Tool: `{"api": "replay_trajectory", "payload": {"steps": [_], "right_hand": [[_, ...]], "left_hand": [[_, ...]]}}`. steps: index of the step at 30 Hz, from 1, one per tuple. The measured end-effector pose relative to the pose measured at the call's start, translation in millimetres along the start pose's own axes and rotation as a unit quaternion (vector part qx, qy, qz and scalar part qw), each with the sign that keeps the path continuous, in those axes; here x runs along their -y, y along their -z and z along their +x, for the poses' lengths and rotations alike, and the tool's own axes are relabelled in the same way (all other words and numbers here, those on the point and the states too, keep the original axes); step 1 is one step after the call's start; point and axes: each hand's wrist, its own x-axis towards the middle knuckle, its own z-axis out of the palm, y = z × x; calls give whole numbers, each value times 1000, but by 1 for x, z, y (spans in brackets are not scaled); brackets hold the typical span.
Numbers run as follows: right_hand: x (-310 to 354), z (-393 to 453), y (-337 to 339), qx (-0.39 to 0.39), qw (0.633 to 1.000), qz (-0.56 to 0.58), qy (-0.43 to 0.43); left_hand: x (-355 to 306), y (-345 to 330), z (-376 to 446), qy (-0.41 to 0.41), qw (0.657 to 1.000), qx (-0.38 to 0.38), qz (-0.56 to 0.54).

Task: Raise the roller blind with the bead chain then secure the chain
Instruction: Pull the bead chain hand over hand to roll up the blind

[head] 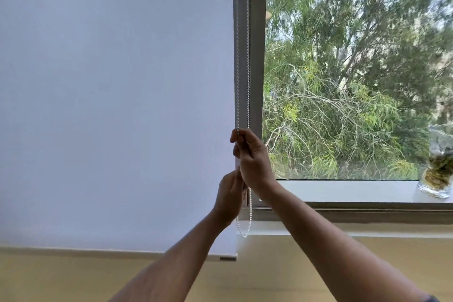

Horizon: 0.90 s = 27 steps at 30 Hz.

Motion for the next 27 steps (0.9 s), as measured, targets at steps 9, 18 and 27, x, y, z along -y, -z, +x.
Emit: {"api": "replay_trajectory", "payload": {"steps": [9, 18, 27], "right_hand": [[-54, -17, 6, -9, 988, -153, 21], [-78, -31, 15, 28, 985, -172, -14], [-32, 8, 45, 80, 987, -100, -95]], "left_hand": [[-108, 25, 68, -62, 994, -52, -73], [-108, 5, 59, -58, 987, -19, -152], [-50, -3, 38, -6, 994, -22, -105]]}}
